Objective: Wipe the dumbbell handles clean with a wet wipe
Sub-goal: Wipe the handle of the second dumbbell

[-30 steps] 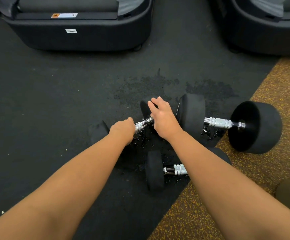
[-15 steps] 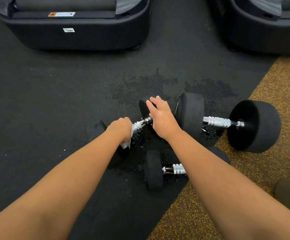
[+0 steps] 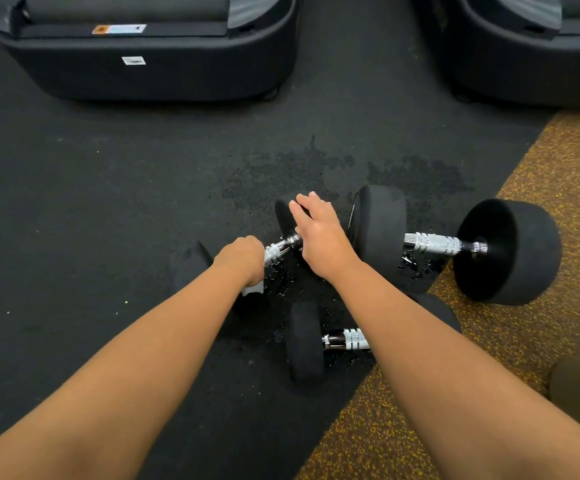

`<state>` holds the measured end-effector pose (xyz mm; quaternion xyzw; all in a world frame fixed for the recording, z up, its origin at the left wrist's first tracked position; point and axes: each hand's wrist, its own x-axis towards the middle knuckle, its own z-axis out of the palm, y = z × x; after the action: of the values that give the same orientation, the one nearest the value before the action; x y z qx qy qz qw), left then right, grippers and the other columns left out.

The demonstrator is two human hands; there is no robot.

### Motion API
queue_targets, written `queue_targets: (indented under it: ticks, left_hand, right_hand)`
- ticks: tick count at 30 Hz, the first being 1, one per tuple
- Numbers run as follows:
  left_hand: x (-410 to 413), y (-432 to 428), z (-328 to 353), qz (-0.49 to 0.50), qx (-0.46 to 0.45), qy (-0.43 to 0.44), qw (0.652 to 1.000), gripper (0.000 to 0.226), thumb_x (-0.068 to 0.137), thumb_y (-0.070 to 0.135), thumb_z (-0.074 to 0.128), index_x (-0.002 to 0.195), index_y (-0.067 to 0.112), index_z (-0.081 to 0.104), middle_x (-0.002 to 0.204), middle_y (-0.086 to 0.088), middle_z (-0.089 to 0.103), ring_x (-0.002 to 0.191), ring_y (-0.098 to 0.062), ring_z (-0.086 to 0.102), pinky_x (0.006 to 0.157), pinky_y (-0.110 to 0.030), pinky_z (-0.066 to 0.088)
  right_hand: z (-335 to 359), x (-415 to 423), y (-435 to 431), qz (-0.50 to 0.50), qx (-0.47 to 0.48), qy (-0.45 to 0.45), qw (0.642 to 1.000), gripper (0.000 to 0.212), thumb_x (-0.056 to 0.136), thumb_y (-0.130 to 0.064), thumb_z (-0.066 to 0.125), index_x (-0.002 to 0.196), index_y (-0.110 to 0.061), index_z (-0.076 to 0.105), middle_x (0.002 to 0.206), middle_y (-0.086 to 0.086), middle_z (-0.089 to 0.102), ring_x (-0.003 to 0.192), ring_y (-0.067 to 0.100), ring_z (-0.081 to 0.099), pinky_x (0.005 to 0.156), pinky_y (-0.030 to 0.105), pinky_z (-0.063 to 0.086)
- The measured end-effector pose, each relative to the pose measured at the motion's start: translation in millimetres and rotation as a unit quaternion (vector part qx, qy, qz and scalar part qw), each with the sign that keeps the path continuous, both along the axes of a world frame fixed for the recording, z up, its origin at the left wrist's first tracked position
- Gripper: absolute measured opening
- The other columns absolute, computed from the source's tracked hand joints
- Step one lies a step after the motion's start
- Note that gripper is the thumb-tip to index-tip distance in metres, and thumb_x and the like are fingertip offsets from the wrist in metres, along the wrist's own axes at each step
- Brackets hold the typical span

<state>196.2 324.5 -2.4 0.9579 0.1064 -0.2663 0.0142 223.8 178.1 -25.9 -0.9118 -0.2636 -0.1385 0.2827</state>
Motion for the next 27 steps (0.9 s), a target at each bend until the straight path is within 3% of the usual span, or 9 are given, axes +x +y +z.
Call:
queue_targets:
  ticks: [3,7,11,15,20,27]
  left_hand:
    - [6,-5,-1,-0.032,0.031,0.039,0.998,0.027,0.084,0.011,0.058,0.110,0.006,0.059,0.117,-0.012,0.060,0.103,-0.030,0.061,0.074,-0.032,0.046]
    - [18,-9,5,-0.029,-0.022,0.052,0.998,0.032,0.089,0.021,0.061,0.116,0.005,0.056,0.113,-0.010,0.060,0.101,-0.026,0.060,0.075,-0.030,0.045]
    - [23,-12,4,-0.011,-0.092,0.008,0.996,0.040,0.086,0.022,0.066,0.118,0.005,0.050,0.117,-0.012,0.057,0.106,-0.027,0.057,0.077,-0.030,0.044]
    - [27,-18,-4,0.015,-0.182,-0.054,0.982,0.039,0.083,0.020,0.067,0.115,0.007,0.049,0.114,-0.010,0.057,0.097,-0.024,0.055,0.074,-0.030,0.044]
    - [20,-21,-12,0.012,-0.216,-0.100,0.971,0.035,0.085,0.020,0.064,0.114,0.009,0.048,0.112,-0.012,0.061,0.099,-0.029,0.059,0.079,-0.037,0.050]
    - [26,-1,-3,-0.003,-0.166,0.014,0.986,0.056,0.085,0.023,0.067,0.131,0.011,0.039,0.123,-0.012,0.053,0.103,-0.026,0.054,0.077,-0.034,0.048]
  right_hand:
    - [-1,-1,-1,-0.001,0.000,0.006,1.000,0.054,0.066,0.021,0.065,0.118,0.011,0.055,0.120,0.029,0.055,0.118,0.052,0.045,0.097,0.061,0.032]
    - [-3,0,0,-0.001,0.001,0.012,1.000,0.056,0.066,0.021,0.066,0.120,0.011,0.054,0.122,0.029,0.054,0.120,0.052,0.043,0.099,0.061,0.030]
    - [-4,2,0,-0.007,-0.010,0.020,1.000,0.056,0.073,0.017,0.062,0.126,0.008,0.049,0.129,0.026,0.049,0.128,0.048,0.036,0.106,0.056,0.022]
    - [-3,3,0,-0.005,-0.020,0.027,0.999,0.056,0.077,0.014,0.058,0.131,0.007,0.045,0.135,0.025,0.044,0.133,0.045,0.030,0.110,0.050,0.014]
    - [-1,3,-1,0.005,-0.034,0.036,0.999,0.055,0.076,0.014,0.060,0.129,0.009,0.046,0.133,0.028,0.046,0.131,0.048,0.033,0.107,0.058,0.022]
    - [-3,3,-3,0.012,-0.037,0.038,0.999,0.054,0.072,0.014,0.065,0.124,0.009,0.050,0.127,0.027,0.051,0.124,0.048,0.041,0.098,0.061,0.037]
